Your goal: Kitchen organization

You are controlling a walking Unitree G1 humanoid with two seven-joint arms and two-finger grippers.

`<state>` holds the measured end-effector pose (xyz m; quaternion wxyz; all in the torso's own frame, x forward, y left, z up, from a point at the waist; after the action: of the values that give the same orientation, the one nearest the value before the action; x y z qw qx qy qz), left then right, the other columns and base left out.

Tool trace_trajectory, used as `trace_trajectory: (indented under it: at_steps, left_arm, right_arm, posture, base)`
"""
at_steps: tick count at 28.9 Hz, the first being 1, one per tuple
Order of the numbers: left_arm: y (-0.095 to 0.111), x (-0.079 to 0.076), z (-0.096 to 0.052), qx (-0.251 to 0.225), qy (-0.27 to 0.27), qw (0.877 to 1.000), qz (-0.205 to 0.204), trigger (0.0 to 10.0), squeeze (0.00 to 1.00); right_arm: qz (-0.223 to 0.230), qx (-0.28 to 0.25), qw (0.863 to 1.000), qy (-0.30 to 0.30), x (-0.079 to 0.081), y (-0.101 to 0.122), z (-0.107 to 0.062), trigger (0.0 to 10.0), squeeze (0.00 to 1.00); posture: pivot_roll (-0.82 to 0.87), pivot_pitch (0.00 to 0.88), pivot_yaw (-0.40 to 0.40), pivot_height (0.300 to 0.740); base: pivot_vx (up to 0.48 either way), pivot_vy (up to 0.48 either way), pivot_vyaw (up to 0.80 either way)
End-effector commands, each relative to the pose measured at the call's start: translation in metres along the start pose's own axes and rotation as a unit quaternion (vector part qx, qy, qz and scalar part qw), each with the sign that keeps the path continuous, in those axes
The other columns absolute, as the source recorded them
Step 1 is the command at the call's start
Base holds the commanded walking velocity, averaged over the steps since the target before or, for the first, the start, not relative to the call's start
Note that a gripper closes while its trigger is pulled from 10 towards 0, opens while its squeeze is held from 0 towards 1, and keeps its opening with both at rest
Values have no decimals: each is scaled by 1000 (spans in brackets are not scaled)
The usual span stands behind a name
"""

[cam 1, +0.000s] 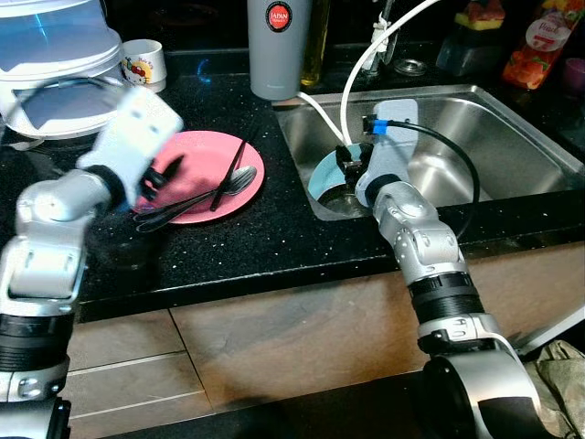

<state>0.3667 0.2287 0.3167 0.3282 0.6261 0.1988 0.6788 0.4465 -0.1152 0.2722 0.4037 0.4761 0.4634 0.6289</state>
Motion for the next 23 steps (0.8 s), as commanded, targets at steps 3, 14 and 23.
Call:
trace_trajectory:
  at_steps: [3,14,23]
  left_arm:
    - [-14,18,-14,19,31,999,-8,10000,1000]
    - [-9,-26,-32,-28,-131,988,-73,10000,0]
    - [-15,-5,11,-4,-32,995,-99,10000,0]
  right_arm:
    - [9,8,1000,4,1,-3,-4,10000,0]
    - [11,23,999,27,14,-14,-8,10000,0]
    - [9,28,999,31,15,-17,-7,10000,0]
  posture:
    - [76,182,-42,740]
    - [89,151,-43,740]
    - [95,151,-58,740]
  base:
    - [0,0,0]
    - [0,0,0]
    - [0,0,0]
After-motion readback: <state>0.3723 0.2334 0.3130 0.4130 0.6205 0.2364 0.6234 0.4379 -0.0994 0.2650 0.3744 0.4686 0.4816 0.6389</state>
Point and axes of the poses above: a point about 5 cm out from each wrist's last joint towards the gripper, its own z axis pointing out of the wrist towards the gripper, its own y axis along the axis of the wrist's last joint, x = y × z, the point moved 5 cm from there along z, pointing out of the wrist towards the gripper, and after that the axes turned 14 degrees about z, right-handed, at the moved point
